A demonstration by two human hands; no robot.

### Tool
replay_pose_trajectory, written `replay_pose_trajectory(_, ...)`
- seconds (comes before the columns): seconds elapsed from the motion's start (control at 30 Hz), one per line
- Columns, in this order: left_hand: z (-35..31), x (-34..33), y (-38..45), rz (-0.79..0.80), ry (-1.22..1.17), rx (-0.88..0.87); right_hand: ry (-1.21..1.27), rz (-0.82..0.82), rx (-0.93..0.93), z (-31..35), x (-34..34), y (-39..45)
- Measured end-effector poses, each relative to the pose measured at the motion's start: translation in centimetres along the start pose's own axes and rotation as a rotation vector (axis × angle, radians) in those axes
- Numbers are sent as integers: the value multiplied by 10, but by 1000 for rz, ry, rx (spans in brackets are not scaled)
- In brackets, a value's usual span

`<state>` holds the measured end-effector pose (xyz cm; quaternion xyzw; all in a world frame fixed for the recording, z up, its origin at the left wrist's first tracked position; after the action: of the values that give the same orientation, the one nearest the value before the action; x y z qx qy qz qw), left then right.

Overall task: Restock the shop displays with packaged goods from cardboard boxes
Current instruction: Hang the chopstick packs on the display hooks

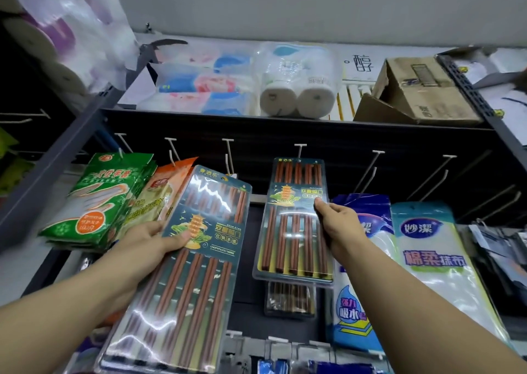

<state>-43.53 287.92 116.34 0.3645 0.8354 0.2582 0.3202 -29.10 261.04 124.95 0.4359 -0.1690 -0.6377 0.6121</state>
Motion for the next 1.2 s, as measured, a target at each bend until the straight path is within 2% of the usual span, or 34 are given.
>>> replay_pose_trajectory(0.2, 3, 4, 0, 20, 13, 1, -7, -31, -93, -24, 3, 13)
replay_pose_trajectory(0.33, 6, 9, 2, 30, 21, -2, -48, 6, -107, -42, 2, 16)
replay_pose_trajectory(0.5, 9, 15, 11, 26, 29, -14, -353, -36, -23, -84, 3, 43)
replay_pose_trajectory(0.7, 17, 9, 18, 20, -20, -20, -589, -36, -146, -114, -3, 70)
replay_pose_trajectory(1.0, 31, -9, 15, -1, -81, -10, -737, 18, -175, -144, -13, 89)
replay_pose_trajectory(1.2, 32, -19, 10, 26, -87, -20, -833, -40, -185, -159, -8, 95)
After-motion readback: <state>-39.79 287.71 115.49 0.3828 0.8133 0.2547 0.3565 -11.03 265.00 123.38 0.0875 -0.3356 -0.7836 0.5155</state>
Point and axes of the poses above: each hand's wrist, its own y-axis towards the middle knuckle, its own x-axis out of the back of the hand, z = x × y, the point moved 7 cm from there along y, towards the middle knuckle, and after that the axes turned 11 degrees about -z, right-handed, at the moved point
